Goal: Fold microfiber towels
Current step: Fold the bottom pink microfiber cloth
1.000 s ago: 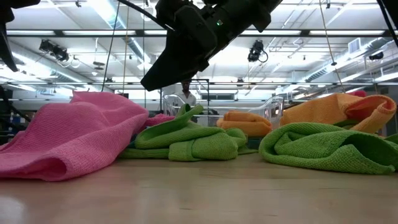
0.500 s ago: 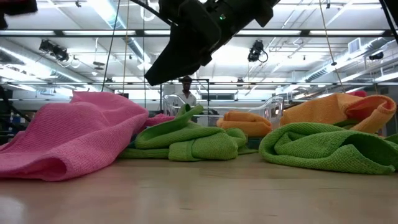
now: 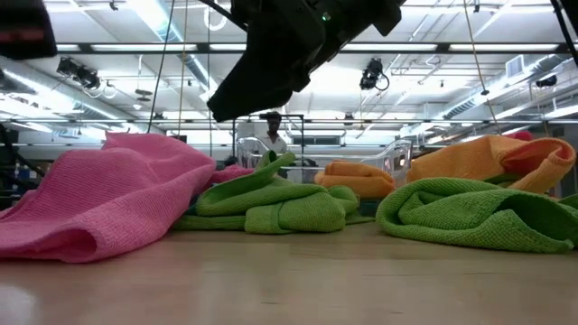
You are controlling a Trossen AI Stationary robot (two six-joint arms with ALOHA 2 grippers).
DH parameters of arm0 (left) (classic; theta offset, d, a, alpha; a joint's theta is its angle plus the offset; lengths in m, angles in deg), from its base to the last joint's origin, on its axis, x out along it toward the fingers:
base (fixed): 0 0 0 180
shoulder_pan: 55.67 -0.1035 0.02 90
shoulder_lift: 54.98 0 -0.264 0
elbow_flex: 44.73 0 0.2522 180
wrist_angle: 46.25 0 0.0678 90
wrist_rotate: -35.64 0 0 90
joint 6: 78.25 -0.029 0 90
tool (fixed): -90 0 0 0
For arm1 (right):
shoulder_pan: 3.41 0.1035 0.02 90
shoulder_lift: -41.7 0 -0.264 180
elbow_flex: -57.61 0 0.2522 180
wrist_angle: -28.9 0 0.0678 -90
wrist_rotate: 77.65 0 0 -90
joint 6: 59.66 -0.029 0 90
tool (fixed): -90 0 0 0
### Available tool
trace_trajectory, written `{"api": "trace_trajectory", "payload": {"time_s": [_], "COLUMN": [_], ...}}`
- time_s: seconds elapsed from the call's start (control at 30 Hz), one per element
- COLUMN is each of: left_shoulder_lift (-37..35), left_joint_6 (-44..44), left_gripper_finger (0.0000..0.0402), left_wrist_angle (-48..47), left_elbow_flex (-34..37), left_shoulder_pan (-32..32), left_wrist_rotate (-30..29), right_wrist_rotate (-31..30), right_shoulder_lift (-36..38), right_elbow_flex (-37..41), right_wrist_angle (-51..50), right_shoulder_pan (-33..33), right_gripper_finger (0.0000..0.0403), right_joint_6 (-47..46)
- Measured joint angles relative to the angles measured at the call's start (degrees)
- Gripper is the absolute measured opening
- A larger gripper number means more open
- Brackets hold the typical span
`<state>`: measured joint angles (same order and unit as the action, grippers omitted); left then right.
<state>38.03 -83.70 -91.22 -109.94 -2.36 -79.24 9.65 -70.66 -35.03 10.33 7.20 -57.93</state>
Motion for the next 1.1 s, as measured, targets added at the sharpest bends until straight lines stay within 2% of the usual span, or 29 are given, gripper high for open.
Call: {"api": "trace_trajectory", "payload": {"time_s": [0.27, 0.63, 1.1], "left_shoulder_lift": [0.1, 0.0, -0.1], "left_joint_6": [-1.7, -6.9, -7.2], "left_gripper_finger": [0.0206, 0.0201, 0.0187], "left_wrist_angle": [2.2, 11.5, 13.1], "left_elbow_flex": [2.8, 7.5, 8.4], "left_shoulder_pan": [-0.2, -0.9, -1.2], "left_wrist_rotate": [0.3, 0.6, 0.8], "right_wrist_rotate": [0.0, 0.0, 0.0], "right_shoulder_lift": [0.0, 0.0, 0.0], "right_elbow_flex": [0.0, 0.0, 0.0], "right_wrist_angle": [0.3, 0.2, 0.3], "right_shoulder_pan": [0.1, 0.0, 0.0], "right_gripper_finger": [0.0235, 0.0235, 0.0235], "right_joint_6": [0.5, 0.6, 0.5]}}
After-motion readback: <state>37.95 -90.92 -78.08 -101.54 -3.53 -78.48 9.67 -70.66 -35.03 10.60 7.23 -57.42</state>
